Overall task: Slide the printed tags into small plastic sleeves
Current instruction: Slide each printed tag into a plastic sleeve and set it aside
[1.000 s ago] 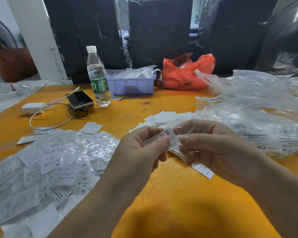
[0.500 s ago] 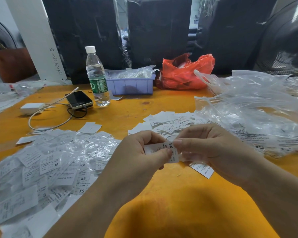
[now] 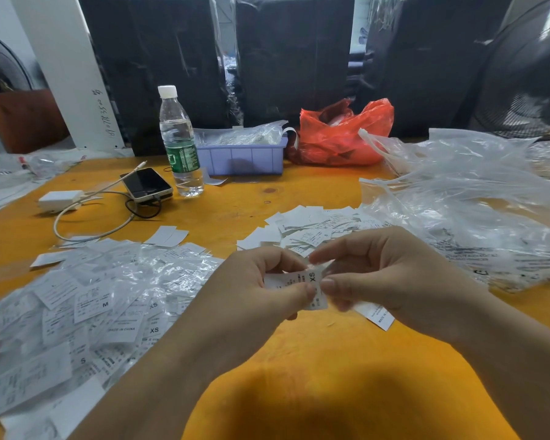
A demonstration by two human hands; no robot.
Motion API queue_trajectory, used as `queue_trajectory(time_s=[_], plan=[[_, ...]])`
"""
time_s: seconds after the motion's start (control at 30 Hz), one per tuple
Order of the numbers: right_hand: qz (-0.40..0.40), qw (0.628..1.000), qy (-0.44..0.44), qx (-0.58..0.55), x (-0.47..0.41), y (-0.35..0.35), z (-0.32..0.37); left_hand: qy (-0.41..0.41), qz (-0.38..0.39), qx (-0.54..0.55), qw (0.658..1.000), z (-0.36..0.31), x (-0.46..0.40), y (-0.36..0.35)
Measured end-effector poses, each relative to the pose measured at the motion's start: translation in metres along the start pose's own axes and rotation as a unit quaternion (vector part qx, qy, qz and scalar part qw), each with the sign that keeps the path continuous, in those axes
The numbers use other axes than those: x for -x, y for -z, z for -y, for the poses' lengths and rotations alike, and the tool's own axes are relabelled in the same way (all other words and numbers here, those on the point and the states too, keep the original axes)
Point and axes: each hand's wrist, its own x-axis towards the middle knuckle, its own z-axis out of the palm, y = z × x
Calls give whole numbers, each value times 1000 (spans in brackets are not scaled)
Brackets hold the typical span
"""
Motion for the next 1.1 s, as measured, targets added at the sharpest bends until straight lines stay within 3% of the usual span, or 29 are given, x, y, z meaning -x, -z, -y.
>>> queue_trajectory(time_s=[0.2, 0.67, 0.9, 1.1], plan=[[3, 1000, 4, 10, -1, 0, 0, -12, 34, -6, 999, -2, 2, 4], [48, 998, -9, 32, 0, -3, 1, -46, -23, -49, 998, -1, 3, -1], [-27, 999, 2, -17, -3, -1, 1, 17, -58, 64, 996, -4, 0, 0], [-42, 999, -2, -21, -3, -2, 2, -53, -141, 13, 988, -2, 1, 0]])
